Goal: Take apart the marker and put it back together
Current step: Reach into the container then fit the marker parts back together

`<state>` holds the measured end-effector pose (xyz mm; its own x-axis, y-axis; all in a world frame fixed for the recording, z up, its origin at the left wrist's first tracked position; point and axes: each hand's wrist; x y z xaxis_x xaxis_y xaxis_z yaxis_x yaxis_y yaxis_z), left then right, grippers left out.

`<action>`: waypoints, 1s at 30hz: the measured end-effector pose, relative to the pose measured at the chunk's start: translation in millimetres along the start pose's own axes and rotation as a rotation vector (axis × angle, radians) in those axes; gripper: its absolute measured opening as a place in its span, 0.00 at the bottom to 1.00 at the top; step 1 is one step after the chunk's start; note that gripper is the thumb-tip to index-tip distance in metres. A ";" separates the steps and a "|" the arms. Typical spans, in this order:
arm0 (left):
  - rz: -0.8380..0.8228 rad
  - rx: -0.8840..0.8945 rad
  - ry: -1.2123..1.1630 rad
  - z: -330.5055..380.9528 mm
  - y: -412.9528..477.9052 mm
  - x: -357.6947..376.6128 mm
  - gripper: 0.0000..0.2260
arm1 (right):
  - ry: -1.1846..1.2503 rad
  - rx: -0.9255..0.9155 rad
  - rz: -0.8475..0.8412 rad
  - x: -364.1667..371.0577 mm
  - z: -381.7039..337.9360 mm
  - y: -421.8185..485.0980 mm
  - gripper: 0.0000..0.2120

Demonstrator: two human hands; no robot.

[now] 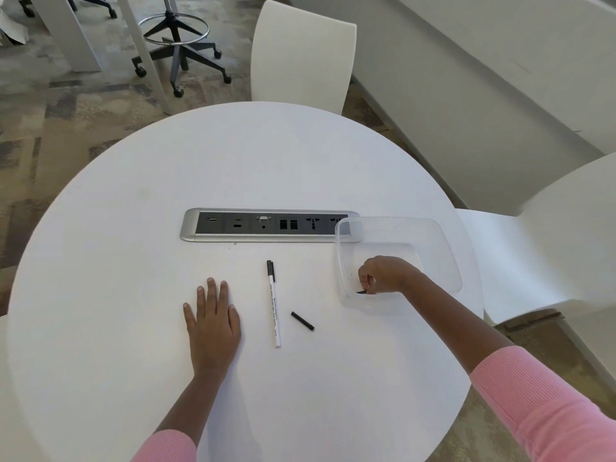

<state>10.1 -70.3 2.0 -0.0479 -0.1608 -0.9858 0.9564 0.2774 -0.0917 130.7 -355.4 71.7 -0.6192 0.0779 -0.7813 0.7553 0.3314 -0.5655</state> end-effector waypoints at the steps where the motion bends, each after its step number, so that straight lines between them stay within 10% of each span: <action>1: 0.002 0.000 -0.002 -0.1 -0.1 -0.1 0.27 | -0.006 0.000 -0.007 -0.7 -0.6 0.0 0.08; 12: 0.018 0.017 -0.019 -1.7 -0.5 -1.7 0.27 | 0.129 0.006 0.304 -25.9 1.6 -30.9 0.05; 30: -0.002 0.098 -0.093 -8.2 -0.8 -3.8 0.22 | 1.070 0.028 0.717 35.4 -94.5 -92.1 0.09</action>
<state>7.2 -62.2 4.7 -0.0272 -0.2498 -0.9679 0.9800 0.1842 -0.0751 18.9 -294.4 121.1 0.0708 0.9449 -0.3196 0.9853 -0.1162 -0.1250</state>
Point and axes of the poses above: each hand's wrist, its own y-axis towards the middle knuckle, its own x-axis out of the palm, z = x × y, and after that the axes turned 12 degrees about y, right-handed
